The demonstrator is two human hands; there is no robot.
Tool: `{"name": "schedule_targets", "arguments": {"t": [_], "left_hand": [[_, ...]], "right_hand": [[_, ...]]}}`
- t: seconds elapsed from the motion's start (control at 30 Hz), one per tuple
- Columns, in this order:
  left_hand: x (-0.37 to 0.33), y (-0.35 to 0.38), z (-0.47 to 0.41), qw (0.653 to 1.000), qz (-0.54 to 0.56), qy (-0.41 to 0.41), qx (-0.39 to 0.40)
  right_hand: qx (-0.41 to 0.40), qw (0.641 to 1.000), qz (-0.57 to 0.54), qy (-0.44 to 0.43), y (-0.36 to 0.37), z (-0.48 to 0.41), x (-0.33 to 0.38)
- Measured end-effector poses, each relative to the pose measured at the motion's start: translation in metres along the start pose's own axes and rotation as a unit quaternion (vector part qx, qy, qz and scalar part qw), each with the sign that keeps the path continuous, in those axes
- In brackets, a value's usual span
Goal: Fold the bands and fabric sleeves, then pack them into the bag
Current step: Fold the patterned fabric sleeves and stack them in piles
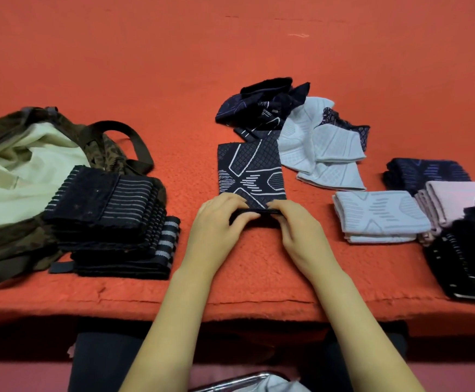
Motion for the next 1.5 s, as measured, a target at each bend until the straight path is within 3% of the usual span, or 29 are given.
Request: {"name": "schedule_targets", "arguments": {"t": [0.13,0.33,0.5,0.73,0.93,1.17,1.5], "left_hand": [[0.001,-0.008,0.001,0.996,0.072,-0.059,0.006],[0.001,-0.008,0.002,0.994,0.050,-0.097,0.007],[0.000,-0.008,0.002,0.996,0.019,-0.082,0.009],[0.011,0.006,-0.007,0.996,0.000,-0.087,0.016],[0.009,0.005,-0.007,0.997,-0.019,-0.072,0.020],[0.009,0.013,-0.006,0.986,-0.115,-0.094,0.069],[0.004,0.015,-0.003,0.964,-0.250,-0.068,0.059]], "right_hand": [[-0.026,1.000,-0.007,-0.010,-0.004,0.002,0.005],[-0.057,0.998,-0.017,0.018,-0.006,-0.008,0.005],[-0.063,0.996,-0.012,0.062,-0.002,-0.026,-0.006],[-0.084,0.993,-0.071,0.049,-0.009,-0.018,-0.010],[-0.032,0.997,-0.007,0.066,0.000,-0.016,-0.013],[0.006,0.993,0.068,0.096,0.006,-0.015,-0.011],[0.004,0.981,0.171,0.086,0.008,-0.018,-0.008]]}}
Point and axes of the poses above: each hand's wrist, its own z-axis away from the middle knuckle, its own y-axis out of the palm, x = y × z, the point moved 5 cm from there along -z, towards the middle knuckle, and after that the axes turned 13 degrees about -z, right-handed, at the moved point
